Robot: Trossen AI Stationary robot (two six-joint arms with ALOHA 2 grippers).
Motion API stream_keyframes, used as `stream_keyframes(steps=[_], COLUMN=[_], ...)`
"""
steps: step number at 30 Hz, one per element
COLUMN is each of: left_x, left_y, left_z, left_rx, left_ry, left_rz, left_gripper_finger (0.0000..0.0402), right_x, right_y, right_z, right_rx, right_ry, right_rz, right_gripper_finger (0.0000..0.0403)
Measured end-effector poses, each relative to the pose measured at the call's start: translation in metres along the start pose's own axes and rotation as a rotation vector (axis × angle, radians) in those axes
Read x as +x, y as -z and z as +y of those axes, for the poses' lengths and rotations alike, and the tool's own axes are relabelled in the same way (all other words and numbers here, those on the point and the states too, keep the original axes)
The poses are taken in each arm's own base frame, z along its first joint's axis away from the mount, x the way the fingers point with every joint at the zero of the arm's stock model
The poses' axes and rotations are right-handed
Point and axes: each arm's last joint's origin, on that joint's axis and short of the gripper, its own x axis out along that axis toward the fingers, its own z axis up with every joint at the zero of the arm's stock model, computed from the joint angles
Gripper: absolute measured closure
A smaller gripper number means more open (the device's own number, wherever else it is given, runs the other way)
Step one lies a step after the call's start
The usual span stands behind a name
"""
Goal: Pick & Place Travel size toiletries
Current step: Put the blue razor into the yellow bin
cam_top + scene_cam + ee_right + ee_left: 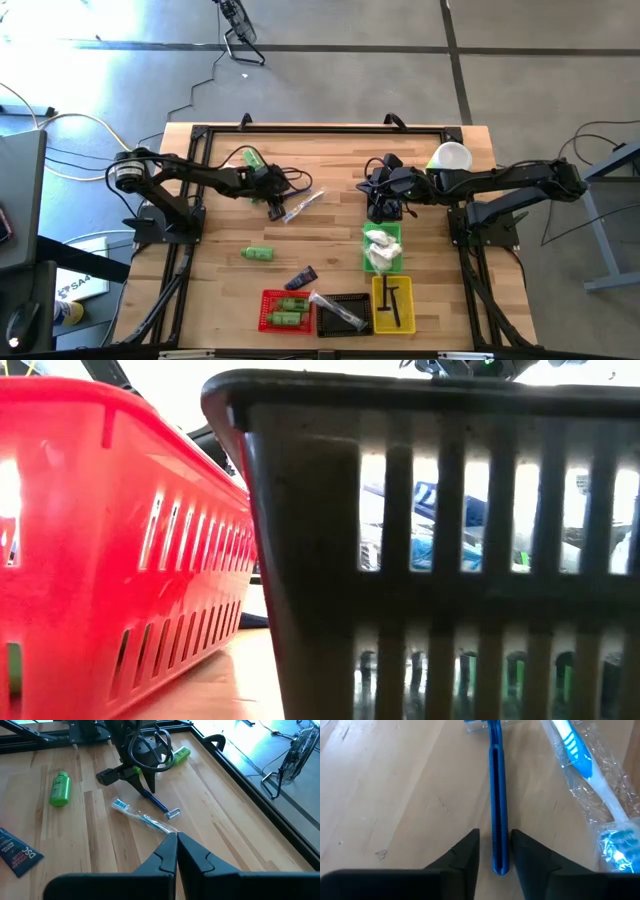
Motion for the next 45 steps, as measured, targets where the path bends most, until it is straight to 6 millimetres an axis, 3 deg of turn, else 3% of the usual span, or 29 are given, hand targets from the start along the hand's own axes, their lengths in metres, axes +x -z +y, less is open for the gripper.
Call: stream_keyframes(steps=[11,28,39,45], left_x=[0.0,-0.004,-0.033,-0.059], left_y=[0.001,-0.004,-0.043,-0.066], left_z=[-0.001,0.001,0.004,0.027], left_rx=[0.001,0.021,0.116,0.086], left_ry=[0.017,0.004,-0.026,-0.092], left_rz=[0.003,-0.053,-0.231,-0.347], left_gripper_finger=[0.036,0.0367,0.0368,0.0368], right_x=[0.0,0.0,-0.001,-0.001], right_y=[0.0,0.0,0.001,0.003], right_z=[0.0,0.0,0.0,0.001], right_rx=[0.0,0.0,-0.029,-0.033], right_ry=[0.0,0.0,0.001,-0.05], right_rz=[0.0,0.0,0.01,0.033], right_gripper_finger=[0.0399,0.04,0.0399,0.04])
